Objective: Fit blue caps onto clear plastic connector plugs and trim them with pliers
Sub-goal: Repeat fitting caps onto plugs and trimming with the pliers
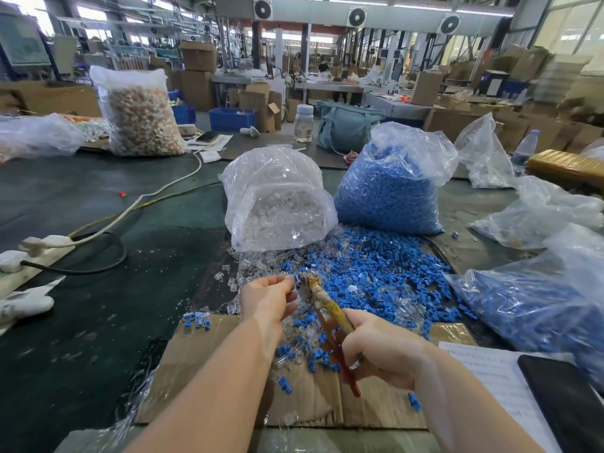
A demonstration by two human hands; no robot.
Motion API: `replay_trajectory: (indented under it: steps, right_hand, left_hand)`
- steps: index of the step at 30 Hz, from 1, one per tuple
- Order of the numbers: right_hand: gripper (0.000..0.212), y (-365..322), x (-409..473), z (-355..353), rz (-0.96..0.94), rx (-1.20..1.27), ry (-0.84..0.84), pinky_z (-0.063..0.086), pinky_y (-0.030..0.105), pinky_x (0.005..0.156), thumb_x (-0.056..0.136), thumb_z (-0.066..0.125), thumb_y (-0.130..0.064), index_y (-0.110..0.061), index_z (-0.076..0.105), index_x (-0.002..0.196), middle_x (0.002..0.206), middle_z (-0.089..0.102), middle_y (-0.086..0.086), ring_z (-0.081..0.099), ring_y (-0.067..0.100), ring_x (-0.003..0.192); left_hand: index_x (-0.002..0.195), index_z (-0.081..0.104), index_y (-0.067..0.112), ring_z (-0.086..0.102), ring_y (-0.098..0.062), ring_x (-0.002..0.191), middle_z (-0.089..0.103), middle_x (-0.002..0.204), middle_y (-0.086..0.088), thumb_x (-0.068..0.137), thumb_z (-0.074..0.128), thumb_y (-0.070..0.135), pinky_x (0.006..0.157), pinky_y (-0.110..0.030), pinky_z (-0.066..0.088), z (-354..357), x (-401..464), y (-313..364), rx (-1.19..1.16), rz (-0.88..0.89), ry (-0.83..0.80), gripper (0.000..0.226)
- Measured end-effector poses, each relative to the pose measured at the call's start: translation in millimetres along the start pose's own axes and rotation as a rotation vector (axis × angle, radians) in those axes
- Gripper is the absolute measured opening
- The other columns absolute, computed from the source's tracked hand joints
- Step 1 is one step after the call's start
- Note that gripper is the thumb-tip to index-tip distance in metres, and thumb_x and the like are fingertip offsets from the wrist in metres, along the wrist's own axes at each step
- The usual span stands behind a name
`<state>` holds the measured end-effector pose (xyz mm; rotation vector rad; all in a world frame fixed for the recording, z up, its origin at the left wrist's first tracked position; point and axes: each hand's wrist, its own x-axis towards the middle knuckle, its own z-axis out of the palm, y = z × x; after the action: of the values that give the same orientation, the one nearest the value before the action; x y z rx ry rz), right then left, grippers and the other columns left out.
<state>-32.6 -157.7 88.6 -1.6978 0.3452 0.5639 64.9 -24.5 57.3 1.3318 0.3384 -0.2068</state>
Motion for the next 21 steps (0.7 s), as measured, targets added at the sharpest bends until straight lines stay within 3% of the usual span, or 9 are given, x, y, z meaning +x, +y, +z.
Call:
replay_trajectory:
  steps: [4,12,21]
  right_hand:
    - [0.043,1.4,-2.1,-0.1,0.008,0.115,-0.009,0.052,0.040,0.072,0.077,0.037,0.020,-0.006,0.054,0.106,0.102,0.052,0.016,0.057,0.022,0.084]
    - [0.045,6.4,1.3,0.4,-0.007,0.082,0.012,0.049,0.040,0.073,0.075,0.036,0.019,-0.007,0.055,0.106,0.098,0.051,0.014,0.052,0.026,0.086]
    - [0.050,6.1,-0.7,0.8,-0.043,-0.033,0.013,0.046,0.035,0.071,0.074,0.034,0.019,-0.010,0.054,0.109,0.100,0.046,0.012,0.045,0.024,0.089]
  left_hand:
    - [0.092,0.064,0.005,0.058,-0.010,0.060,0.063,0.075,-0.006,0.083,0.066,0.003,0.043,-0.016,0.049,1.0,-1.9,1.2,-0.057,-0.046,-0.020,0.010]
    - [0.087,0.064,0.007,0.057,-0.008,0.058,0.062,0.073,-0.005,0.083,0.066,0.003,0.041,-0.015,0.048,-0.2,-4.3,1.4,-0.060,-0.078,-0.039,0.006]
    - [0.081,0.064,0.011,0.058,-0.010,0.063,0.063,0.076,-0.005,0.084,0.066,0.005,0.043,-0.017,0.046,2.6,-7.5,-0.9,0.035,0.041,0.012,0.007]
